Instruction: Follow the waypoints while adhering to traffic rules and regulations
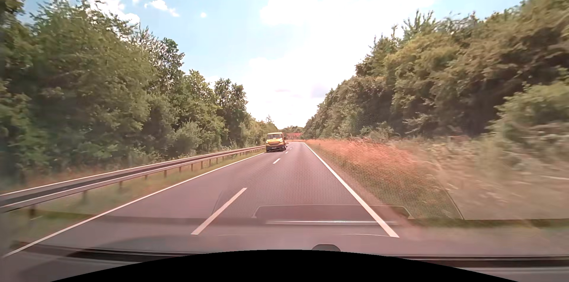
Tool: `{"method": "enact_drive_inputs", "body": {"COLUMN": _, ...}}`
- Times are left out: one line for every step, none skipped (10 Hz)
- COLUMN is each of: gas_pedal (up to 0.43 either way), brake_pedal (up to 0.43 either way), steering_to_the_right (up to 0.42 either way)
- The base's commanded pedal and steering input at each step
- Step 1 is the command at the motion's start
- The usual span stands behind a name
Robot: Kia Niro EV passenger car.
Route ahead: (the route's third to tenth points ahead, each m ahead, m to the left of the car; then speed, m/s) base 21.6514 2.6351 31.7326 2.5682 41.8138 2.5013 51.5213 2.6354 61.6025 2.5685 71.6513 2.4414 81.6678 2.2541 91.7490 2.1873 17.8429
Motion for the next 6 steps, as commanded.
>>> {"method": "enact_drive_inputs", "body": {"gas_pedal": 0.067, "brake_pedal": 0.0, "steering_to_the_right": -0.006}}
{"method": "enact_drive_inputs", "body": {"gas_pedal": 0.067, "brake_pedal": 0.0, "steering_to_the_right": -0.006}}
{"method": "enact_drive_inputs", "body": {"gas_pedal": 0.067, "brake_pedal": 0.0, "steering_to_the_right": -0.006}}
{"method": "enact_drive_inputs", "body": {"gas_pedal": 0.067, "brake_pedal": 0.0, "steering_to_the_right": -0.005}}
{"method": "enact_drive_inputs", "body": {"gas_pedal": 0.067, "brake_pedal": 0.0, "steering_to_the_right": -0.006}}
{"method": "enact_drive_inputs", "body": {"gas_pedal": 0.067, "brake_pedal": 0.0, "steering_to_the_right": -0.005}}
